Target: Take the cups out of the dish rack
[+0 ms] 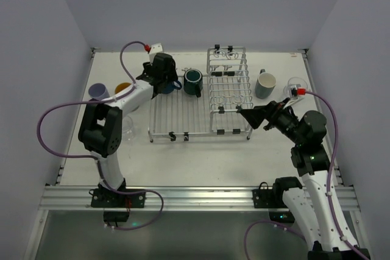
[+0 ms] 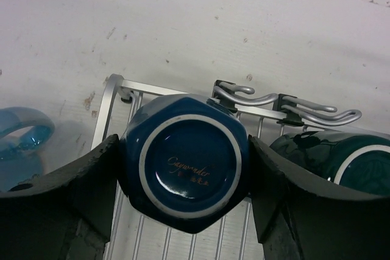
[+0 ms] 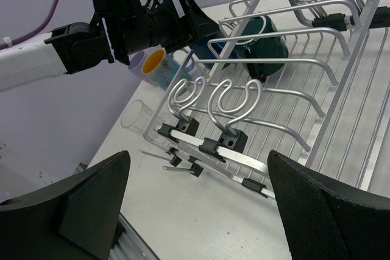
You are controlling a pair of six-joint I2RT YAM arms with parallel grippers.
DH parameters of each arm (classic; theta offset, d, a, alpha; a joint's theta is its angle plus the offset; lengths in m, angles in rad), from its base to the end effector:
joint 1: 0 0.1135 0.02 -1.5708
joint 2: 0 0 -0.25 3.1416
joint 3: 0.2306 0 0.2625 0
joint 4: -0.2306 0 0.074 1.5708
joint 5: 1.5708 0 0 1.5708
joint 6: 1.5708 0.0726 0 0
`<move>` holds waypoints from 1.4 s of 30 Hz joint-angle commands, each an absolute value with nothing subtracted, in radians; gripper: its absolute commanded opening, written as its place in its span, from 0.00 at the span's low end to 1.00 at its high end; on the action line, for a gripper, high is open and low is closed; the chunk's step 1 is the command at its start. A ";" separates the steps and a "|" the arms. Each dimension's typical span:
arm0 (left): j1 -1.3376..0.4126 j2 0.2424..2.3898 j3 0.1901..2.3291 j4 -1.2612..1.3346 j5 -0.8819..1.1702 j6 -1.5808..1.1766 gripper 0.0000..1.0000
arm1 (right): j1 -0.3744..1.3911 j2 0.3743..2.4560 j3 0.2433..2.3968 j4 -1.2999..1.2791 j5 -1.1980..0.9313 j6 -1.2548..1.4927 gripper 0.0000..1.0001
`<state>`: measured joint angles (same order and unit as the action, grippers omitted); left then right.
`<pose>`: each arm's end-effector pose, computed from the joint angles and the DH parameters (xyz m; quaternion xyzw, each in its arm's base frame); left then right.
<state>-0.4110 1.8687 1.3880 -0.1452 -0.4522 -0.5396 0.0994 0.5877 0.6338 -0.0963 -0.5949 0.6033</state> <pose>0.4349 -0.1549 0.2059 -0.1576 0.8594 -0.0255 0.4857 0.1934 0.0602 0.3171 -0.0229 0.7213 0.4262 0.5455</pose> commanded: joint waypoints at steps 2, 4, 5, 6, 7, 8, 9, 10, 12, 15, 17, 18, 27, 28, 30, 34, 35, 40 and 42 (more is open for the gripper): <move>-0.388 1.757 1.342 -0.046 -0.424 -0.531 0.36 | 0.115 0.580 0.678 -0.084 -0.634 0.637 0.96; -0.390 1.699 1.309 -0.014 -0.399 -0.514 0.27 | 0.118 0.580 0.687 -0.084 -0.635 0.643 0.96; -0.391 1.677 1.296 0.024 -0.381 -0.503 0.24 | 0.121 0.577 0.689 -0.083 -0.635 0.649 0.96; -0.390 1.655 1.284 0.040 -0.376 -0.502 0.18 | 0.123 0.577 0.693 -0.080 -0.635 0.653 0.96; -0.390 1.614 1.257 0.046 -0.371 -0.499 0.15 | 0.124 0.575 0.695 -0.078 -0.635 0.657 0.96; -0.390 1.594 1.241 0.052 -0.367 -0.497 0.10 | 0.129 0.575 0.696 -0.075 -0.635 0.667 0.96; -0.390 1.574 1.227 0.064 -0.364 -0.494 0.01 | 0.132 0.577 0.699 -0.071 -0.635 0.670 0.96; -0.390 1.534 1.195 0.069 -0.361 -0.494 0.00 | 0.135 0.577 0.701 -0.066 -0.637 0.678 0.96; -0.390 1.472 1.148 0.084 -0.350 -0.499 0.00 | 0.149 0.577 0.706 -0.049 -0.635 0.698 0.96; -0.390 1.415 1.105 0.104 -0.315 -0.515 0.00 | 0.182 0.583 0.712 -0.034 -0.620 0.725 0.96; -0.390 1.356 1.074 0.109 -0.267 -0.528 0.00 | 0.216 0.589 0.721 -0.011 -0.592 0.755 0.96; -0.390 1.336 1.063 0.117 -0.246 -0.543 0.00 | 0.228 0.591 0.724 -0.006 -0.581 0.767 0.96; -0.390 1.022 0.887 0.268 0.116 -0.637 0.00 | 0.394 0.669 0.758 0.166 -0.434 0.882 0.97; -0.390 0.976 0.874 0.284 0.147 -0.644 0.00 | 0.411 0.679 0.764 0.184 -0.417 0.885 0.97; -0.391 0.915 0.841 0.323 0.228 -0.676 0.00 | 0.465 0.724 0.768 0.208 -0.378 0.893 0.97; -0.391 0.830 0.787 0.399 0.327 -0.729 0.00 | 0.560 0.797 0.773 0.270 -0.318 0.923 0.97; -0.391 0.816 0.778 0.429 0.356 -0.753 0.00 | 0.572 0.814 0.776 0.282 -0.307 0.940 0.97; -0.394 0.755 0.724 0.538 0.452 -0.822 0.00 | 0.664 0.909 0.813 0.386 -0.273 0.997 0.97; -0.393 0.741 0.709 0.577 0.486 -0.850 0.00 | 0.693 0.960 0.840 0.432 -0.282 1.015 0.97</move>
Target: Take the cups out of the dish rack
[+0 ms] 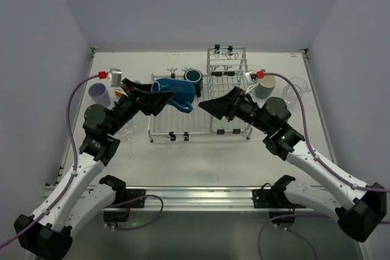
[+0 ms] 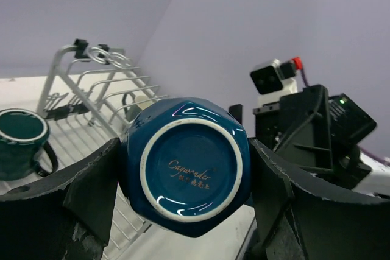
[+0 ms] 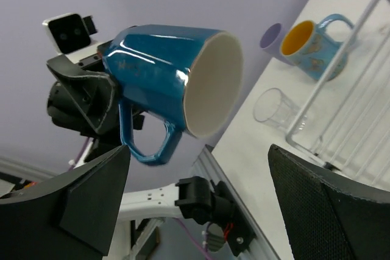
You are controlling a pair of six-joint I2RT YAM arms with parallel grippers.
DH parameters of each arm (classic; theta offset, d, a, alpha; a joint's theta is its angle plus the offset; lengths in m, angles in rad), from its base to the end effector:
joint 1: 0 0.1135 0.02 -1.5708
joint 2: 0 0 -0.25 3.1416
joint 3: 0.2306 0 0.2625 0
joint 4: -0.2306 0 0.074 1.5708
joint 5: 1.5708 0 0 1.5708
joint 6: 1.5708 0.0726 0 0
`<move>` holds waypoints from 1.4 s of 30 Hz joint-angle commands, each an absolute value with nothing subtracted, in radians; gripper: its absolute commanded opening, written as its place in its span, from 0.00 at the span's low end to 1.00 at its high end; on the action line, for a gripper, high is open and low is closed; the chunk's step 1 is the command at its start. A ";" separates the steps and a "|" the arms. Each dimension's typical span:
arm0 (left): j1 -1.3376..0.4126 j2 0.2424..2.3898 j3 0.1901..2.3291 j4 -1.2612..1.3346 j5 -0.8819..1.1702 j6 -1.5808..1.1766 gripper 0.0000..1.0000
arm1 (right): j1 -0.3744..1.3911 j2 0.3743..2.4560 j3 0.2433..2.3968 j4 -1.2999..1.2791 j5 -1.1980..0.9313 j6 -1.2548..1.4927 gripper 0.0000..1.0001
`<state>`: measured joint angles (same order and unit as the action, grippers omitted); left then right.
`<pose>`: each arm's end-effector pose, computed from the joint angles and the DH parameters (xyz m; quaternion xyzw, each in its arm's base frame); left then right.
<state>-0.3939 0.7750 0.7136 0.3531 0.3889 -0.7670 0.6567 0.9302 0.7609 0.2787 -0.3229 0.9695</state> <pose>0.2068 -0.1158 0.3732 0.0437 0.6042 -0.5282 0.5951 0.2034 0.1859 0.3456 -0.0156 0.6693 0.6077 0.4272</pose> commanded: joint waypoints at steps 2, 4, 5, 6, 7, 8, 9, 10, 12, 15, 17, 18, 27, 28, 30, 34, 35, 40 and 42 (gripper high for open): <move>-0.394 0.735 0.701 0.598 0.512 -0.867 0.00 | 0.733 1.004 0.859 0.459 -0.297 1.025 0.97; -0.394 0.729 0.692 0.606 0.531 -0.877 0.00 | 0.768 1.028 0.883 0.480 -0.301 1.020 0.96; -0.394 0.727 0.689 0.626 0.540 -0.893 0.00 | 0.778 1.044 0.890 0.491 -0.299 1.016 0.95; -0.393 0.726 0.678 0.638 0.551 -0.903 0.00 | 0.784 1.054 0.894 0.518 -0.298 1.017 0.94; -0.394 0.724 0.672 0.649 0.570 -0.916 0.00 | 0.791 1.064 0.894 0.538 -0.301 1.025 0.91; -0.393 0.724 0.663 0.667 0.583 -0.957 0.00 | 0.792 1.074 0.896 0.560 -0.305 1.040 0.89; -0.394 0.723 0.641 0.725 0.597 -0.981 0.00 | 0.793 1.094 0.899 0.593 -0.313 1.046 0.87; -0.394 0.721 0.637 0.744 0.618 -1.012 0.00 | 0.792 1.103 0.900 0.613 -0.316 1.057 0.83; -0.396 0.710 0.624 0.771 0.624 -1.034 0.00 | 0.792 1.121 0.902 0.685 -0.340 1.077 0.77; -0.399 0.692 0.620 0.776 0.630 -1.051 0.00 | 0.793 1.163 0.905 0.779 -0.368 1.127 0.56; -0.400 0.683 0.620 0.778 0.637 -1.064 0.01 | 0.796 1.190 0.905 0.827 -0.388 1.170 0.50; -0.402 0.674 0.617 0.784 0.638 -1.068 0.01 | 0.798 1.199 0.908 0.872 -0.393 1.184 0.49; -0.403 0.643 0.620 0.740 0.637 -1.040 0.10 | 0.844 1.305 0.974 1.046 -0.498 1.330 0.40; -0.403 0.638 0.621 0.723 0.624 -1.029 0.11 | 0.851 1.308 0.979 1.042 -0.502 1.338 0.35; -0.403 0.620 0.629 0.677 0.614 -0.996 0.15 | 0.854 1.307 0.982 1.038 -0.512 1.354 0.10; -0.403 0.589 0.664 0.565 0.594 -0.918 0.49 | 0.851 1.253 0.930 1.045 -0.482 1.345 0.00; -0.403 0.572 0.689 0.492 0.582 -0.869 0.68 | 0.850 1.221 0.919 1.017 -0.471 1.318 0.00; -0.403 0.528 0.752 0.307 0.508 -0.726 1.00 | 0.833 1.143 0.887 0.956 -0.445 1.259 0.00; -0.402 0.517 0.784 0.233 0.491 -0.695 1.00 | 0.821 1.126 0.871 0.939 -0.445 1.250 0.00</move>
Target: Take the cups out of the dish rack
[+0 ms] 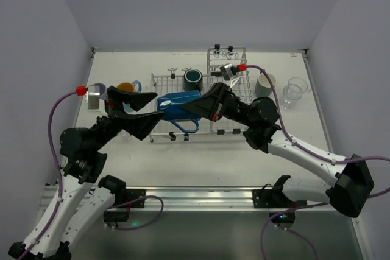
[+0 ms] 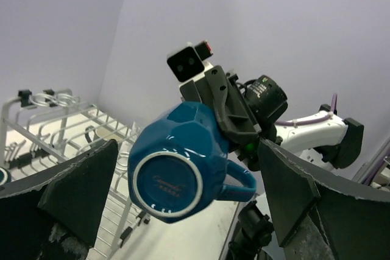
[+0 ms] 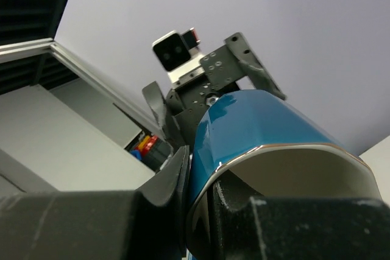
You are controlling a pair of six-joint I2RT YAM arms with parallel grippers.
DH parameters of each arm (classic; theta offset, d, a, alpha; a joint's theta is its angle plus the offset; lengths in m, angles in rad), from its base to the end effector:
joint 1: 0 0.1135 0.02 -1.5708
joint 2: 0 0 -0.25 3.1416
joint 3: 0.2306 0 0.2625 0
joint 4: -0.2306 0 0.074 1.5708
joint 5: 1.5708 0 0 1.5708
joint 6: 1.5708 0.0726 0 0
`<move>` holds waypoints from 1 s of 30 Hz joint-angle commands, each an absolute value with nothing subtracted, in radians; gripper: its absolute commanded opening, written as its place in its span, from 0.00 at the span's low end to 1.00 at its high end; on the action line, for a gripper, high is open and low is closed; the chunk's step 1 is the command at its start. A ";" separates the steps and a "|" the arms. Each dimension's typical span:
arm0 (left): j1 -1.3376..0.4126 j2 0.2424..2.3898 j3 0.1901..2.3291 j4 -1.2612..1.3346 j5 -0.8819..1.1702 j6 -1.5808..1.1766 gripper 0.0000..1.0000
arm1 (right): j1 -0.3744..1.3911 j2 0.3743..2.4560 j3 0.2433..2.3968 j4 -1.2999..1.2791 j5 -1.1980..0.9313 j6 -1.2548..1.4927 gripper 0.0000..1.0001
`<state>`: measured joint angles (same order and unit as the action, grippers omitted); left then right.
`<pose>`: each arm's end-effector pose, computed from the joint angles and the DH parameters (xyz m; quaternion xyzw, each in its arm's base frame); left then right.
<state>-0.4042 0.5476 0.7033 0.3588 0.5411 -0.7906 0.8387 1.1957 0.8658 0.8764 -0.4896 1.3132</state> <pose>0.1400 -0.1006 0.4096 0.1333 0.5209 -0.5795 0.6124 0.1802 0.2516 0.3919 -0.0936 0.5118 0.8007 0.2971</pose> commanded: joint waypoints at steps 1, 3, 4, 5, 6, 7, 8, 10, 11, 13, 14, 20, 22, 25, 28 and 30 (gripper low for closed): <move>-0.403 0.512 0.791 0.215 0.477 -0.671 1.00 | 0.818 1.111 0.868 0.931 -0.439 1.244 0.00; -0.403 0.502 0.807 0.187 0.468 -0.660 1.00 | 0.808 1.098 0.856 0.913 -0.439 1.238 0.00; -0.403 0.499 0.810 0.173 0.457 -0.647 1.00 | 0.805 1.089 0.853 0.908 -0.437 1.233 0.00; -0.403 0.494 0.819 0.164 0.453 -0.643 1.00 | 0.802 1.086 0.847 0.904 -0.436 1.232 0.00; -0.403 0.492 0.822 0.155 0.445 -0.635 1.00 | 0.795 1.080 0.845 0.891 -0.436 1.230 0.00; -0.402 0.489 0.827 0.146 0.434 -0.629 1.00 | 0.792 1.075 0.844 0.885 -0.436 1.223 0.00; -0.402 0.486 0.834 0.129 0.430 -0.615 1.00 | 0.785 1.062 0.842 0.873 -0.439 1.215 0.00; -0.403 0.480 0.841 0.108 0.405 -0.588 1.00 | 0.758 1.034 0.836 0.812 -0.436 1.184 0.00; -0.403 0.479 0.851 0.066 0.391 -0.574 1.00 | 0.743 0.988 0.838 0.711 -0.434 1.163 0.00; -0.403 0.483 0.873 -0.006 0.320 -0.513 1.00 | 0.677 0.922 0.860 0.536 -0.416 1.053 0.00; -0.403 0.491 0.893 -0.111 0.292 -0.493 1.00 | 0.655 0.887 0.909 0.421 -0.393 0.992 0.00; -0.402 0.473 0.853 -0.311 0.095 -0.348 1.00 | 0.462 0.770 1.196 -0.364 -0.132 0.545 0.00; -0.402 0.451 0.821 -0.348 0.054 -0.310 1.00 | 0.411 0.778 1.241 -0.521 0.040 0.453 0.00; -0.402 0.430 0.775 -0.371 0.009 -0.278 1.00 | 0.358 0.794 1.266 -0.624 0.286 0.381 0.00; -0.402 0.405 0.721 -0.358 0.006 -0.265 1.00 | 0.273 0.863 1.255 -0.658 0.327 0.345 0.00; -0.403 0.397 0.697 -0.348 0.005 -0.262 1.00 | 0.204 0.916 1.230 -0.660 0.276 0.337 0.00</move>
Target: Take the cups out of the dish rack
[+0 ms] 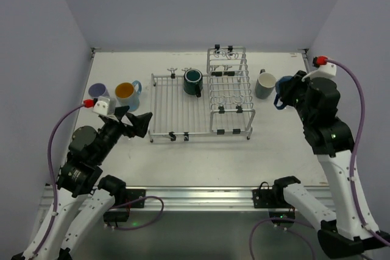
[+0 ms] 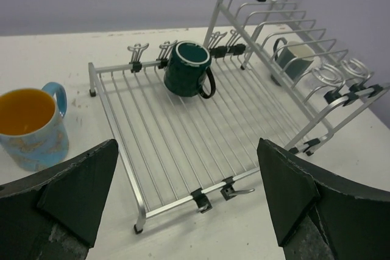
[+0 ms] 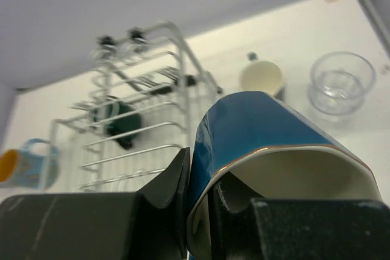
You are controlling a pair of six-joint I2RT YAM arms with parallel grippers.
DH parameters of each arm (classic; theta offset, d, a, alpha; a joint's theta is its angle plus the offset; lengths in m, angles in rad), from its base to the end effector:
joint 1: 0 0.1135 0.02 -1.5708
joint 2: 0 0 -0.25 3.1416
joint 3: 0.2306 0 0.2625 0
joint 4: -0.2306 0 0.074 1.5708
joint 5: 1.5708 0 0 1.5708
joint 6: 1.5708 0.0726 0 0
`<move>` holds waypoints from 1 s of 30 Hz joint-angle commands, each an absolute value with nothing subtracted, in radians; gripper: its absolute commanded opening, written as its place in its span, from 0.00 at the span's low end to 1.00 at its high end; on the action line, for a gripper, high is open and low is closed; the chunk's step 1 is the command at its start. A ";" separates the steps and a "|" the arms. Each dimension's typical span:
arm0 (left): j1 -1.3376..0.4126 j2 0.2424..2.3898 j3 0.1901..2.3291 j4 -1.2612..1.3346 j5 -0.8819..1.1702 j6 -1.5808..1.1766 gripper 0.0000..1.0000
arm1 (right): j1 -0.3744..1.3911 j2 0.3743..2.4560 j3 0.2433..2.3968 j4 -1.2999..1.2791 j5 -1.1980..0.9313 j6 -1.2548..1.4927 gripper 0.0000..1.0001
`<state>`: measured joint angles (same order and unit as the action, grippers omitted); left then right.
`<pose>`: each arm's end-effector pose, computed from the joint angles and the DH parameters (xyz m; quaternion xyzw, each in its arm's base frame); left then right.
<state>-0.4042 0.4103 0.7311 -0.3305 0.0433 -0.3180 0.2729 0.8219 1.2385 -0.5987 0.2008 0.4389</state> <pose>0.1467 -0.0662 0.3493 0.0458 0.7090 -0.2629 0.6527 0.1984 0.0405 0.4286 0.1273 0.7566 0.1496 0.6236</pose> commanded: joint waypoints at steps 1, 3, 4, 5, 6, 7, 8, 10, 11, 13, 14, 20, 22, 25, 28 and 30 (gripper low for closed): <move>-0.402 0.397 0.689 -0.353 0.006 -0.259 1.00 | 0.180 0.942 1.220 -0.657 0.238 0.337 0.00; -0.402 0.405 0.692 -0.360 -0.015 -0.258 1.00 | 0.135 1.027 1.186 -0.631 0.128 0.342 0.00; -0.402 0.403 0.687 -0.356 -0.008 -0.258 1.00 | 0.129 1.052 1.174 -0.614 0.106 0.347 0.00; -0.402 0.403 0.687 -0.357 -0.005 -0.258 1.00 | 0.124 1.102 1.161 -0.589 0.082 0.350 0.00; -0.402 0.400 0.686 -0.357 -0.005 -0.259 1.00 | 0.124 1.130 1.161 -0.588 0.077 0.357 0.00; -0.402 0.394 0.683 -0.357 -0.005 -0.259 1.00 | 0.124 1.155 1.163 -0.584 0.071 0.359 0.00; -0.402 0.391 0.683 -0.357 -0.005 -0.259 1.00 | 0.124 1.204 1.163 -0.580 0.063 0.362 0.00; -0.402 0.387 0.680 -0.359 -0.005 -0.261 1.00 | 0.123 1.244 1.163 -0.580 0.064 0.370 0.00; -0.402 0.387 0.680 -0.359 -0.005 -0.261 1.00 | 0.121 1.274 1.152 -0.569 0.067 0.371 0.00; -0.402 0.388 0.678 -0.364 -0.005 -0.264 1.00 | 0.123 1.304 1.132 -0.563 0.080 0.377 0.00; -0.402 0.390 0.678 -0.364 -0.005 -0.264 1.00 | 0.121 1.318 1.128 -0.557 0.080 0.376 0.00; -0.402 0.422 0.680 -0.368 -0.005 -0.265 1.00 | 0.123 1.436 1.095 -0.548 0.092 0.368 0.00; -0.402 0.433 0.680 -0.370 -0.005 -0.265 1.00 | 0.123 1.485 1.089 -0.531 0.091 0.361 0.00; -0.402 0.455 0.683 -0.371 -0.005 -0.267 1.00 | 0.121 1.544 1.098 -0.531 0.109 0.356 0.00; -0.402 0.492 0.690 -0.373 -0.006 -0.267 1.00 | 0.121 1.559 1.100 -0.531 0.121 0.359 0.03; -0.402 0.534 0.702 -0.377 -0.005 -0.267 1.00 | 0.123 1.552 1.095 -0.529 0.136 0.359 0.10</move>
<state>-0.4042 0.4858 0.6819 -0.3645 0.0025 -0.2913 0.1257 1.5757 1.0821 -0.5743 0.0978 0.3759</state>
